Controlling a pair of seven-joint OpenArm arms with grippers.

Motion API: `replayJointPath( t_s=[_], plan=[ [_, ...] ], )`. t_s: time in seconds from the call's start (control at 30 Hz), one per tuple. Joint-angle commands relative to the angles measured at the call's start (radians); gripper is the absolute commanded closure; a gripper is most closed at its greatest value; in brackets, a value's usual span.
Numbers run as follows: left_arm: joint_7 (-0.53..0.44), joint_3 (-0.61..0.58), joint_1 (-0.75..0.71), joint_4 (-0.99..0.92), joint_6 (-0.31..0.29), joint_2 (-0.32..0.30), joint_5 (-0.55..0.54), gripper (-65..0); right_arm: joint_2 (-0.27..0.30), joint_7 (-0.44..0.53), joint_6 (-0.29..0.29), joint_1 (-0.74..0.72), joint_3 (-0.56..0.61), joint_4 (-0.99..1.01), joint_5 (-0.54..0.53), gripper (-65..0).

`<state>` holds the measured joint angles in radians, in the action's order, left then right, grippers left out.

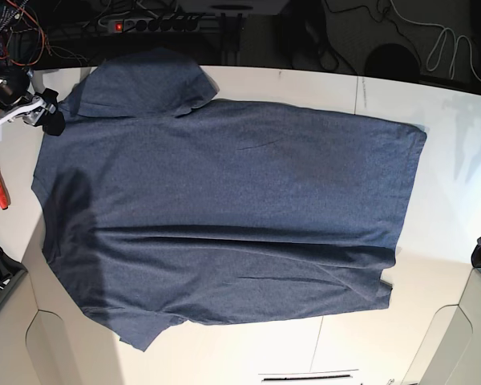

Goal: Layout the t-shirt on the table in an organized manner, then fold the t-shirt properly
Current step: 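Grasp the shirt collar corner with the right gripper and the hem corner with the left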

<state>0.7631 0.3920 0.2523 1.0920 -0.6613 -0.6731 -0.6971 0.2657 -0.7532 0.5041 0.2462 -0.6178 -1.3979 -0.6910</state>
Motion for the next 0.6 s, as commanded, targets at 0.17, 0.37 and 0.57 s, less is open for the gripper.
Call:
replayJointPath(
  t_s=[0.17, 0.37, 0.57],
  plan=[
    [-0.022, 0.007, 0.022, 0.016, -0.017, -0.027, -0.018, -24.1, 0.0, 0.011, -0.015, -0.007, -0.006, -0.006, -0.045, -37.7],
    [-0.026, 0.007, 0.022, 0.016, -0.017, -0.025, -0.018, -24.1, -0.08, 0.008, -0.022, -0.007, 0.011, -0.002, -0.049, -37.5],
    [-0.024, 0.007, 0.022, 0.016, -0.017, -0.025, -0.017, -24.1, -0.097, 0.009, -0.022, -0.007, 0.011, -0.002, -0.05, -37.4]
  ],
)
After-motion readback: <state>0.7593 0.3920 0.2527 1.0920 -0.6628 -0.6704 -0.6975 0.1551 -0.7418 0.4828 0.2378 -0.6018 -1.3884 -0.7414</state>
